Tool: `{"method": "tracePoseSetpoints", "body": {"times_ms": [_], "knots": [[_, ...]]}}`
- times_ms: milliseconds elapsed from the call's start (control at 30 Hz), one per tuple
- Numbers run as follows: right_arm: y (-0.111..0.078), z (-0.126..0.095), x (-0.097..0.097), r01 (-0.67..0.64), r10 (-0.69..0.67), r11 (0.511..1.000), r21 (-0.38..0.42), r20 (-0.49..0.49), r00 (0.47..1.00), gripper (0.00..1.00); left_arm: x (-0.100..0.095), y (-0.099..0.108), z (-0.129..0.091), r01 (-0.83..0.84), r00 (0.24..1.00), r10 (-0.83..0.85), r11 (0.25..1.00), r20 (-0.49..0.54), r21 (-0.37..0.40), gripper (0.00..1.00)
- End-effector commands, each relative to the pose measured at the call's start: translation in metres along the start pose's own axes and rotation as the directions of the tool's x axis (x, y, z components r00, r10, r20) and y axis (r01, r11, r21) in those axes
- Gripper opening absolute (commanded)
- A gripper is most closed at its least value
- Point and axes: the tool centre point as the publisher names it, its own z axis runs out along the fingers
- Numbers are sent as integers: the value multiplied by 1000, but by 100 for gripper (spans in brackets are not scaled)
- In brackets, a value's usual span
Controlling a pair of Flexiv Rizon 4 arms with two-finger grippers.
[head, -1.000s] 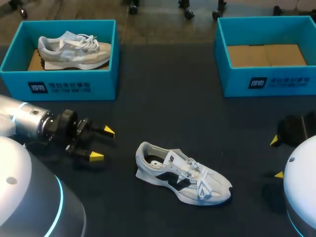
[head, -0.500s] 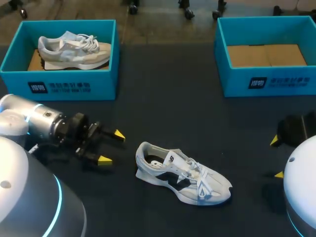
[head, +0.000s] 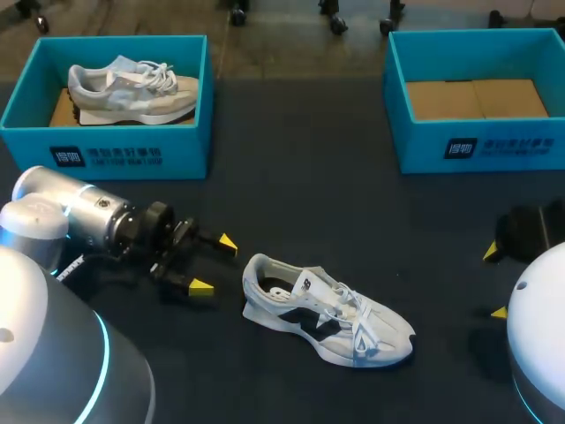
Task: Take the shoe out of the shoebox, open the shoe tongue, remove and reinsert the insole, then place the shoe into the shoebox
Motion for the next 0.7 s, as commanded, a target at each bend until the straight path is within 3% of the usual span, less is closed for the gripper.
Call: {"method": "tracePoseSetpoints", "body": {"times_ms": [33,700], "knots": [[0,0,2,0,0,1000,3,3,1000,100,-1,2,12,-1,1000,1,1000,14,-5,100],[0,0,2,0,0,1000,3,3,1000,100,-9,0,48,-28,1000,28,999,-13,-28,100]]}}
